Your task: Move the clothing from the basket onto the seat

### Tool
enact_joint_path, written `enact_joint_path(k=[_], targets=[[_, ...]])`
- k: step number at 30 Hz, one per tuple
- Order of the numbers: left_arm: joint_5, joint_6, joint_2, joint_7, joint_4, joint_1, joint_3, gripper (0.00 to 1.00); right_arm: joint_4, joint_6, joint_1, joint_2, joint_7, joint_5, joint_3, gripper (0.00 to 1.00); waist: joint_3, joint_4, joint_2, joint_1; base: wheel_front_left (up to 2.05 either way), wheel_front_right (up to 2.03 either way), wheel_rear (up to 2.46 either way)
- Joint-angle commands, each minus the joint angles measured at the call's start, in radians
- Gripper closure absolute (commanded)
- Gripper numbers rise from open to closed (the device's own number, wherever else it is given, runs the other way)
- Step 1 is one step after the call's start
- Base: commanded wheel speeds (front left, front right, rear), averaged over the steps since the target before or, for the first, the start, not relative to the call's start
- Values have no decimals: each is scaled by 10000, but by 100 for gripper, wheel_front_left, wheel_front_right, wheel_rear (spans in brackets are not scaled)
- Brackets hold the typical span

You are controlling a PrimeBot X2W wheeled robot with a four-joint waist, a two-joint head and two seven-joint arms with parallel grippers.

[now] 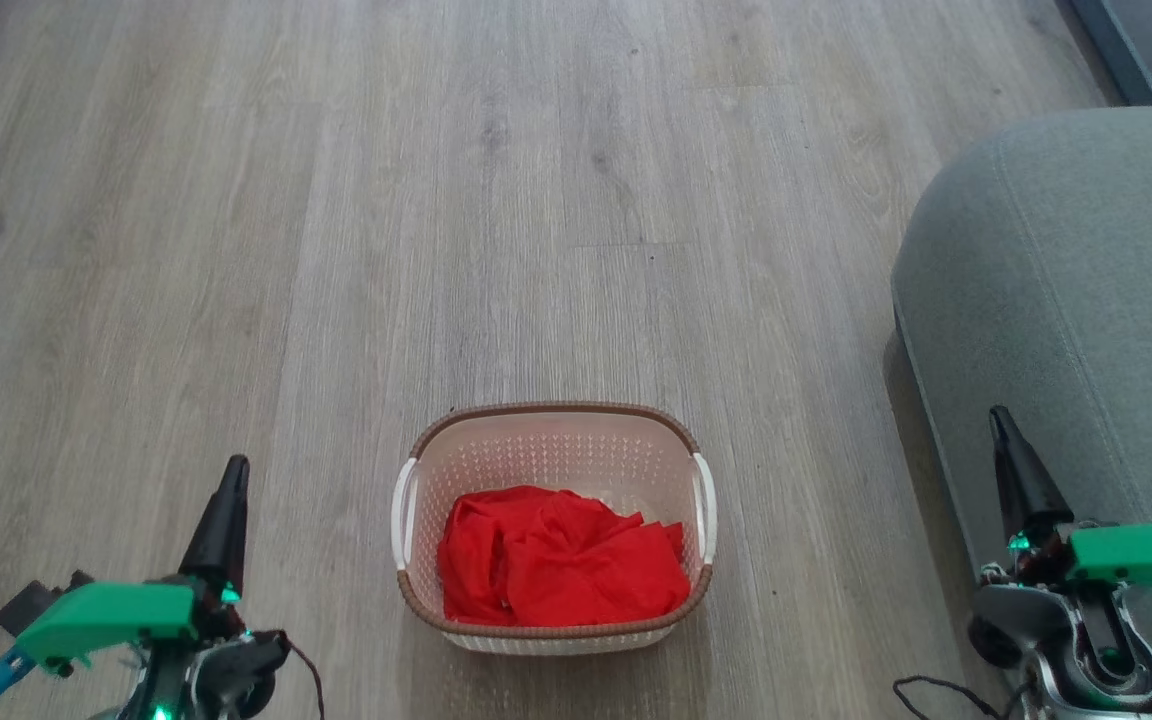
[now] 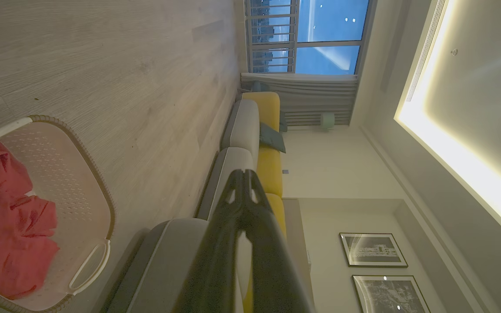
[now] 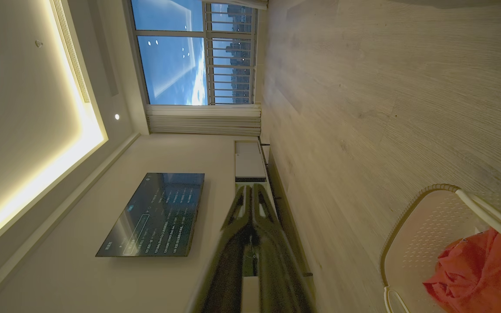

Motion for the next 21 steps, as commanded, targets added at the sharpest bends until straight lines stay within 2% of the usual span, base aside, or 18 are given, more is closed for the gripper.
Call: enact_joint_path(k=[1, 21], targets=[[-68, -92, 106, 71, -342, -478, 253, 100, -399, 0, -180, -33, 41, 60, 175, 100, 0, 0, 0, 0, 0, 0, 0], [-68, -92, 106, 71, -342, -478, 253, 100, -399, 0, -180, -33, 41, 60, 175, 100, 0, 0, 0, 0, 0, 0, 0]])
